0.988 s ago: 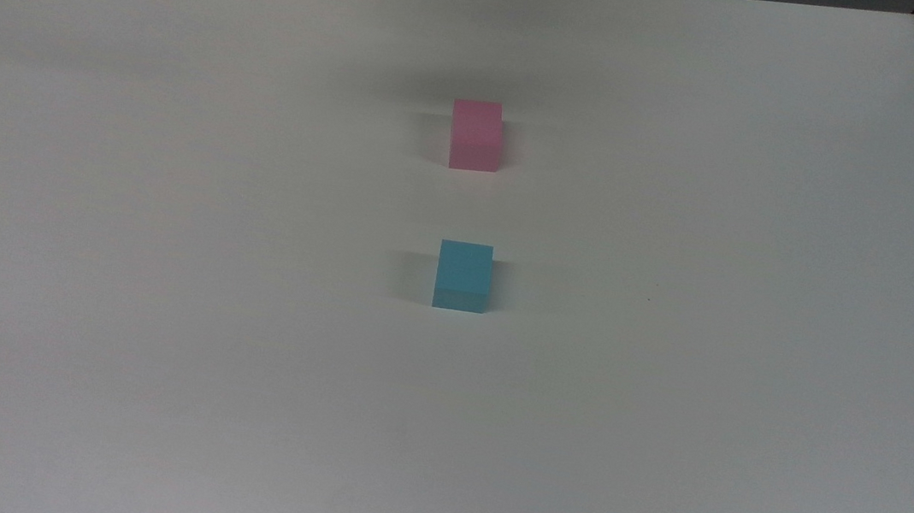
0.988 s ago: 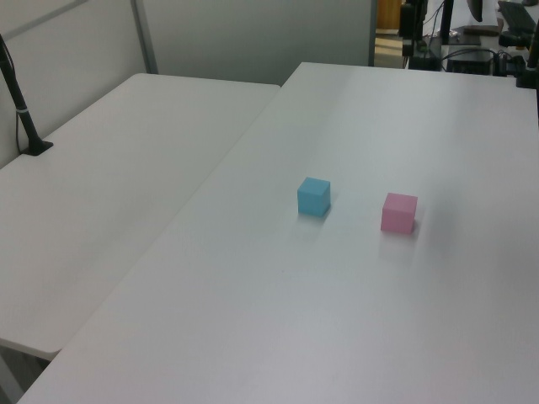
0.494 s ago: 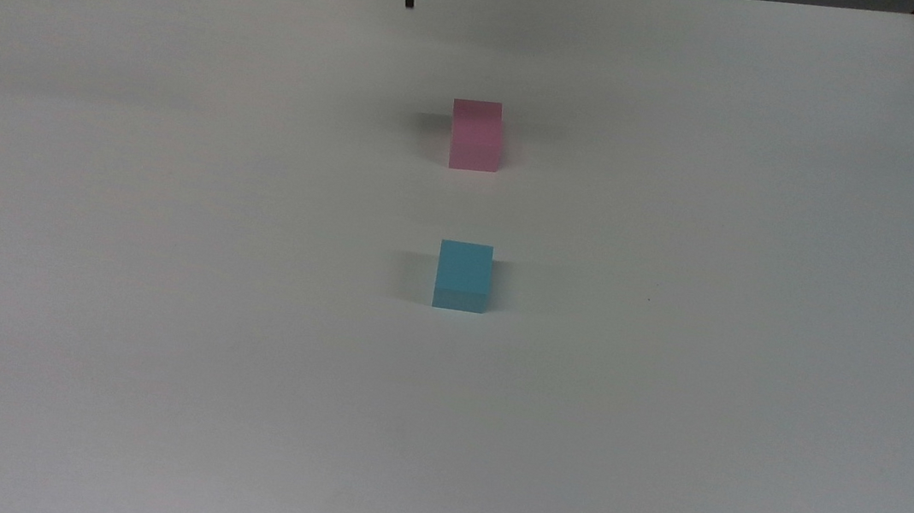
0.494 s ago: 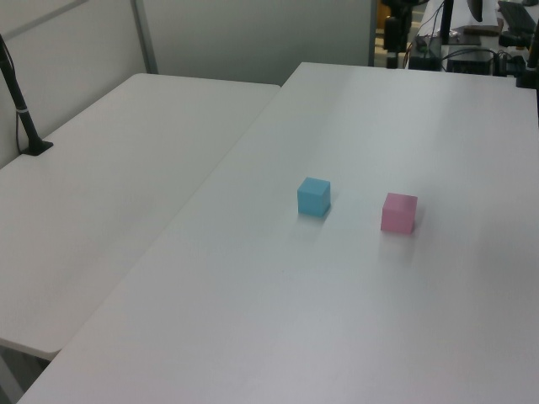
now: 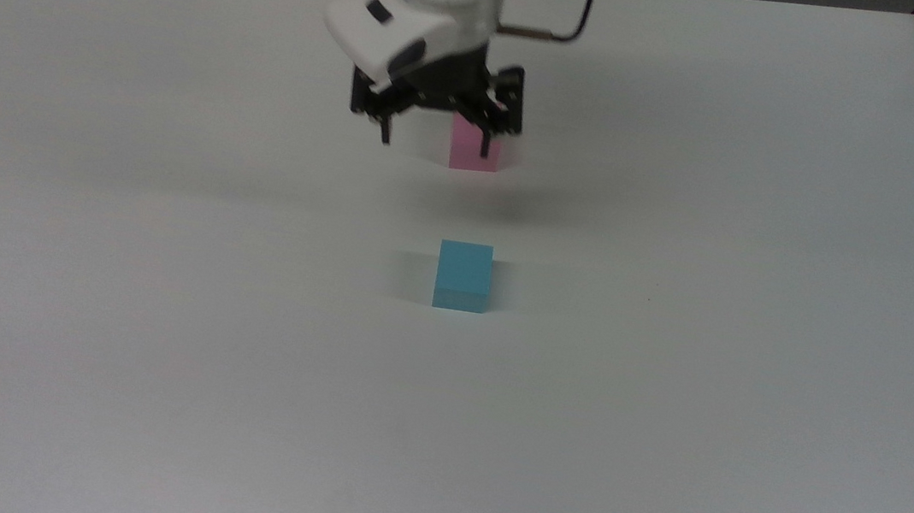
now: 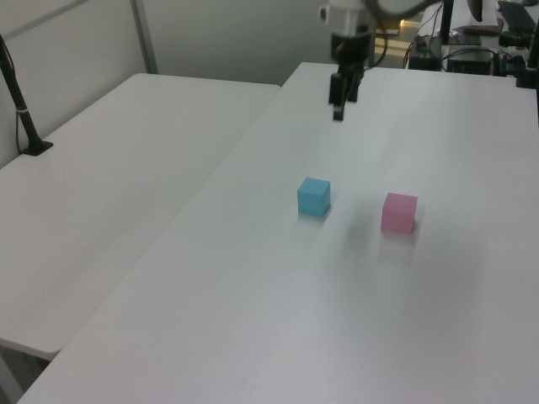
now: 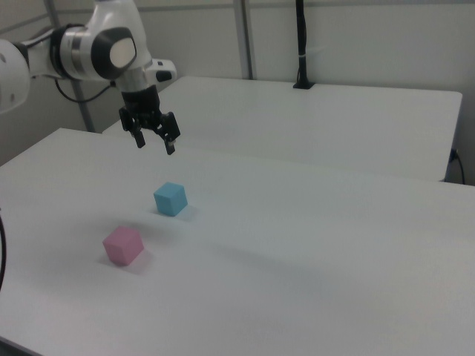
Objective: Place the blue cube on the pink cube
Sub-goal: 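Move the open gripper over the light-blue cube and lower it, then close the gripper around the light-blue cube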
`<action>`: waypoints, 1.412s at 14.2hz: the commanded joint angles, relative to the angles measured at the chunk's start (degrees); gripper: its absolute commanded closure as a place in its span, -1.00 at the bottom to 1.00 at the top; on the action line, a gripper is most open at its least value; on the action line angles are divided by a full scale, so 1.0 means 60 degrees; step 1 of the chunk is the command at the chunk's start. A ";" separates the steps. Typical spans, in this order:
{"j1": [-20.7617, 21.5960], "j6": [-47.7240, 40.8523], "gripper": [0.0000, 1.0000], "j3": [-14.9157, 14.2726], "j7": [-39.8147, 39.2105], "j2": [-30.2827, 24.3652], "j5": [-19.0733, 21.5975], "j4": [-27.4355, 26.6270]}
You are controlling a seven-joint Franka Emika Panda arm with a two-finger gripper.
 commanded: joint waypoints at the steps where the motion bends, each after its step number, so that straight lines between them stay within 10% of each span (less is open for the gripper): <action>1: 0.0504 0.0746 -1.00 -0.0090 0.0707 0.0944 0.0005 0.0271; 20: 0.0725 0.2753 -0.98 -0.0090 0.1206 0.3158 -0.0478 0.0257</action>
